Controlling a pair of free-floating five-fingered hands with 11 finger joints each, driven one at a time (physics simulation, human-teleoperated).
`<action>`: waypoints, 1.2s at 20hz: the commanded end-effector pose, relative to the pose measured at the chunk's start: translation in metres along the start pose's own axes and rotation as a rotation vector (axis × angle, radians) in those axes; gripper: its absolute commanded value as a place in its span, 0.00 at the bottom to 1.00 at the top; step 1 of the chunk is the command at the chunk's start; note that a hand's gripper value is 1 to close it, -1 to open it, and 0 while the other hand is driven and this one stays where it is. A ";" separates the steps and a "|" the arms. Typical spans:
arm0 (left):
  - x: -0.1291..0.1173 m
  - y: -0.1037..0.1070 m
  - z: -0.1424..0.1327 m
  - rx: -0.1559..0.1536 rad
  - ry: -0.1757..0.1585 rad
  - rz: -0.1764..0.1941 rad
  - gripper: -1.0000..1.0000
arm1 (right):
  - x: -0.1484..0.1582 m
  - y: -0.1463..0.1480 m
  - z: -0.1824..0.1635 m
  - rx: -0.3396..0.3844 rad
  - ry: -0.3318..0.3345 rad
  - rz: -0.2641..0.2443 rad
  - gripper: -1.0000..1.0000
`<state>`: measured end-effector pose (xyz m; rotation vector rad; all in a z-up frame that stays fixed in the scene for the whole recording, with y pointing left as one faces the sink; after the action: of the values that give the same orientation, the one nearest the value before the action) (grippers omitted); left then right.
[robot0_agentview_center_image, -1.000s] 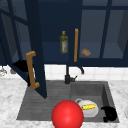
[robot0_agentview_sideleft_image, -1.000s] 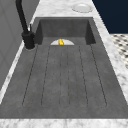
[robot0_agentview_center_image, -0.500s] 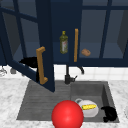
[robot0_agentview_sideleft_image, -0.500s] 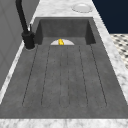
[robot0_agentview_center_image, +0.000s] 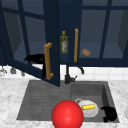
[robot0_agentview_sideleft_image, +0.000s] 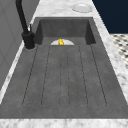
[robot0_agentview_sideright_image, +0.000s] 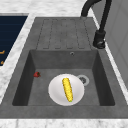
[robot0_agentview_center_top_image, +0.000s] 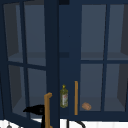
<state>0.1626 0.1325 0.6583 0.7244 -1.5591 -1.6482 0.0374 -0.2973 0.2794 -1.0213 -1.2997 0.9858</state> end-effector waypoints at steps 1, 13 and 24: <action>0.008 -0.006 -0.031 -0.021 0.002 -0.003 0.00 | 0.000 0.000 0.000 0.000 0.000 0.000 0.50; 0.000 0.004 -0.104 0.004 0.171 -0.007 0.00 | 0.000 0.000 0.000 0.000 0.000 0.000 0.50; -0.021 0.008 -0.173 0.011 0.343 -0.013 0.00 | 0.000 0.000 0.000 0.000 0.000 0.000 0.50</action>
<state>0.2934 0.0720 0.6574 0.9796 -1.3085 -1.4250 0.0374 -0.2973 0.2794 -1.0213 -1.2997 0.9858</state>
